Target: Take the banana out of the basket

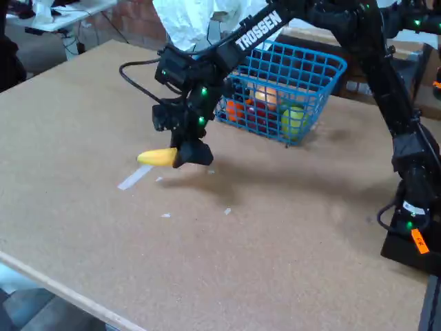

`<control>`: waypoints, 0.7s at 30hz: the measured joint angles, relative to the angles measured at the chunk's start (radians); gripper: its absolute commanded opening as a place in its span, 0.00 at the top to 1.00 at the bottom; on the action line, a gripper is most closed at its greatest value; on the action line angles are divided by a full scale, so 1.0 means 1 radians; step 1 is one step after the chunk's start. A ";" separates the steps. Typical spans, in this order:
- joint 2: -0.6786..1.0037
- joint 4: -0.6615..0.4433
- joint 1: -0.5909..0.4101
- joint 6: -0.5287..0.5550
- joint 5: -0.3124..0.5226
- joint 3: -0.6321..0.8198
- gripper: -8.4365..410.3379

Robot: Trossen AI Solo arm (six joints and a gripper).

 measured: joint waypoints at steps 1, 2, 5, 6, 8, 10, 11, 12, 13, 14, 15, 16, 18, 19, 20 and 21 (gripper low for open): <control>0.000 0.004 0.000 0.000 -0.006 0.000 0.83; 0.000 0.007 0.000 0.001 -0.014 0.000 0.80; 0.000 0.012 0.001 0.012 -0.040 0.000 0.72; 0.000 0.014 0.001 0.020 -0.046 0.000 0.70; 0.000 0.015 0.001 0.032 -0.052 0.000 0.67; 0.000 0.014 0.002 0.035 -0.055 0.000 0.65; 0.000 0.013 0.002 0.036 -0.055 0.000 0.64; 0.000 0.013 0.002 0.039 -0.055 0.000 0.64; 0.000 0.013 0.002 0.043 -0.055 0.000 0.64; 0.000 0.013 0.003 0.050 -0.055 0.000 0.63; 0.000 0.014 0.002 0.054 -0.055 0.000 0.63; 0.000 0.014 0.003 0.058 -0.055 0.000 0.63; 0.000 0.014 0.003 0.061 -0.055 0.000 0.63; 0.000 0.013 0.003 0.062 -0.055 0.000 0.63; 0.000 0.013 0.003 0.064 -0.055 0.000 0.63; 0.000 0.013 0.003 0.066 -0.055 0.000 0.63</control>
